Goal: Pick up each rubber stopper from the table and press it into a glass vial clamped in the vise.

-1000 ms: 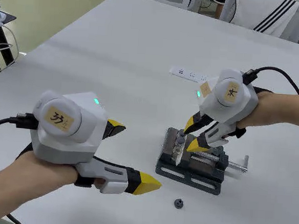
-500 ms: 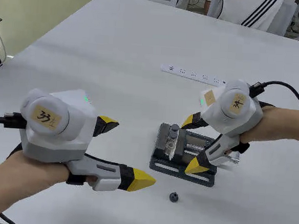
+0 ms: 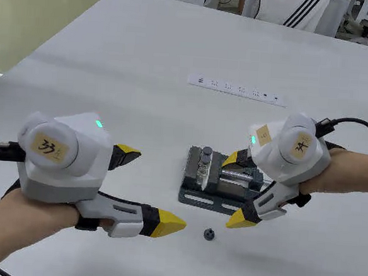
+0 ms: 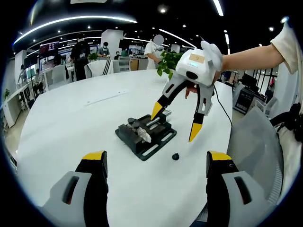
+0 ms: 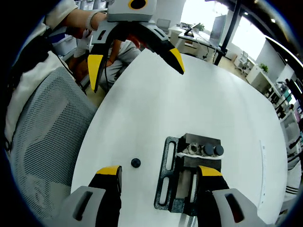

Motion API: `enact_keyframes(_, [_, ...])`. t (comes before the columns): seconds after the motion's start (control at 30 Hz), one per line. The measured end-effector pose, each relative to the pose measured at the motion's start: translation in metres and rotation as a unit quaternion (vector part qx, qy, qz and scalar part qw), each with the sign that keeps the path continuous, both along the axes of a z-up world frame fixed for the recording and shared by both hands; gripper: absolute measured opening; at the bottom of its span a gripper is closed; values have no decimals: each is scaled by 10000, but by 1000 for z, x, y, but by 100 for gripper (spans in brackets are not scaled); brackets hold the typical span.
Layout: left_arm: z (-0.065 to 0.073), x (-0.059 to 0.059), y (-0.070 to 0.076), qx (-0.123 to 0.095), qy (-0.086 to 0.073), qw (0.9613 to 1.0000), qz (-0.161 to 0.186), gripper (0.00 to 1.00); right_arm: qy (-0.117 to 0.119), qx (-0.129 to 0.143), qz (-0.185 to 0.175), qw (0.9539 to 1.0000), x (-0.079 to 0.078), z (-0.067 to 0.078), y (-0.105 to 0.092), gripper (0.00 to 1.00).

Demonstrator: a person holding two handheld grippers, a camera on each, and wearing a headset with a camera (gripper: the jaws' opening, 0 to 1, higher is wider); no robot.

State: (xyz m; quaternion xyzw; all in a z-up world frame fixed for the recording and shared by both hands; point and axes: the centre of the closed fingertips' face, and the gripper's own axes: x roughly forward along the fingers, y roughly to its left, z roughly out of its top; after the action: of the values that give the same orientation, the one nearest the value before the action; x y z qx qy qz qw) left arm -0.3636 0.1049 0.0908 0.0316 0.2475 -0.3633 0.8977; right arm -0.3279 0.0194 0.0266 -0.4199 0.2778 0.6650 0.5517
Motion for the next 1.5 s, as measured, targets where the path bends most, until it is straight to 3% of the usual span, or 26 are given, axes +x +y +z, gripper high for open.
enact_keyframes(0.23, [-9,-3,-4,80,69,9999,-96,83,74,38,-124,9999,-12,-9,-10,59])
enact_keyframes(0.4, [-20,-5,-18,256,138,9989,-366,79,115,94,-259,9996,-21,-10,-20,59])
enact_keyframes(0.6, [-36,-1,-39,455,103,9963,-718,69,137,180,-548,9982,-26,-9,-42,59])
enact_keyframes(0.73, [-44,3,-48,512,107,9954,-803,57,142,229,-712,9971,-28,-10,-55,59])
enact_keyframes(1.0, [-64,6,-63,939,106,9881,-1215,40,146,300,-1003,9944,-33,-9,-79,58])
enact_keyframes(1.13, [-73,5,-70,1310,184,9787,-1568,34,150,345,-1153,9926,-34,-9,-89,57])
enact_keyframes(1.23, [-79,7,-75,1658,176,9674,-1907,33,153,358,-1259,9913,-34,-10,-95,57])
enact_keyframes(1.27, [-83,7,-76,1780,212,9618,-2068,32,150,364,-1301,9907,-34,-10,-97,57])
enact_keyframes(1.33, [-85,6,-80,1851,300,9559,-2261,32,144,378,-1341,9901,-36,-10,-100,57])
enact_keyframes(1.47, [-86,6,-89,2077,367,9402,-2675,28,159,404,-1464,9883,-38,-11,-108,55])
enact_keyframes(1.5, [-88,5,-89,2158,403,9347,-2795,26,156,406,-1481,9880,-38,-12,-109,55])
